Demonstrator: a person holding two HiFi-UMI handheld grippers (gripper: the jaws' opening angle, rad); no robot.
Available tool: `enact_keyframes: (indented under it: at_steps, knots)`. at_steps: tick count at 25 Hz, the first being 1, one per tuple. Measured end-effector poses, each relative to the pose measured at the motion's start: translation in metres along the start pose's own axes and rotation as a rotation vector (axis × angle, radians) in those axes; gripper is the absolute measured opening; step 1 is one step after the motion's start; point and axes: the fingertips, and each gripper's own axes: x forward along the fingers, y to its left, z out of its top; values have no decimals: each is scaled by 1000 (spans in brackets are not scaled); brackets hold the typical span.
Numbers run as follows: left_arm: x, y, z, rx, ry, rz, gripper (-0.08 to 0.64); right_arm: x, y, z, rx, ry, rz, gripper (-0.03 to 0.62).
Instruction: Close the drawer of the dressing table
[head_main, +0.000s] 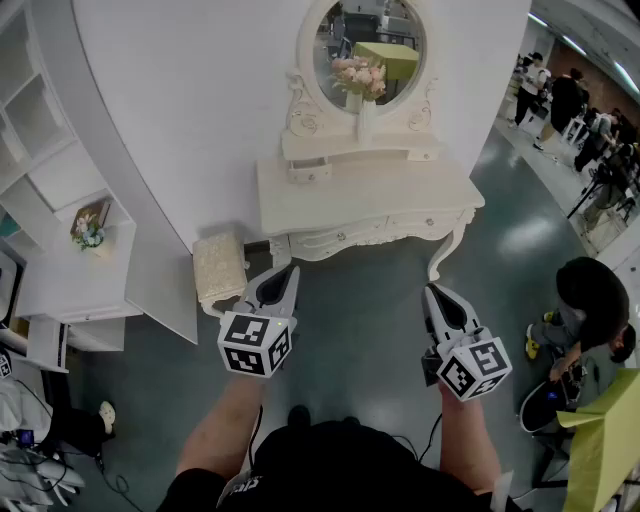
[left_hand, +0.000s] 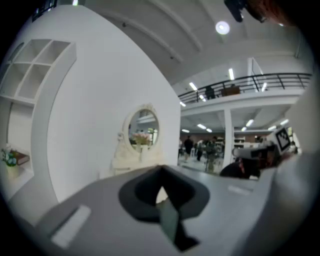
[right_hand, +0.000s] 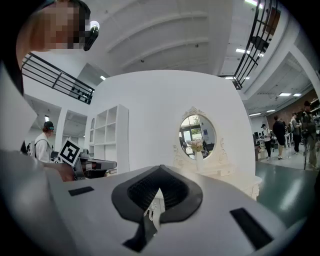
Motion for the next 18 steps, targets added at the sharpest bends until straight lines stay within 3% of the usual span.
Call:
enact_keyframes:
  at_steps: [18]
  knots:
    - [-6, 36, -18, -39, 18, -30, 9, 28, 35, -21, 1, 38, -41, -6]
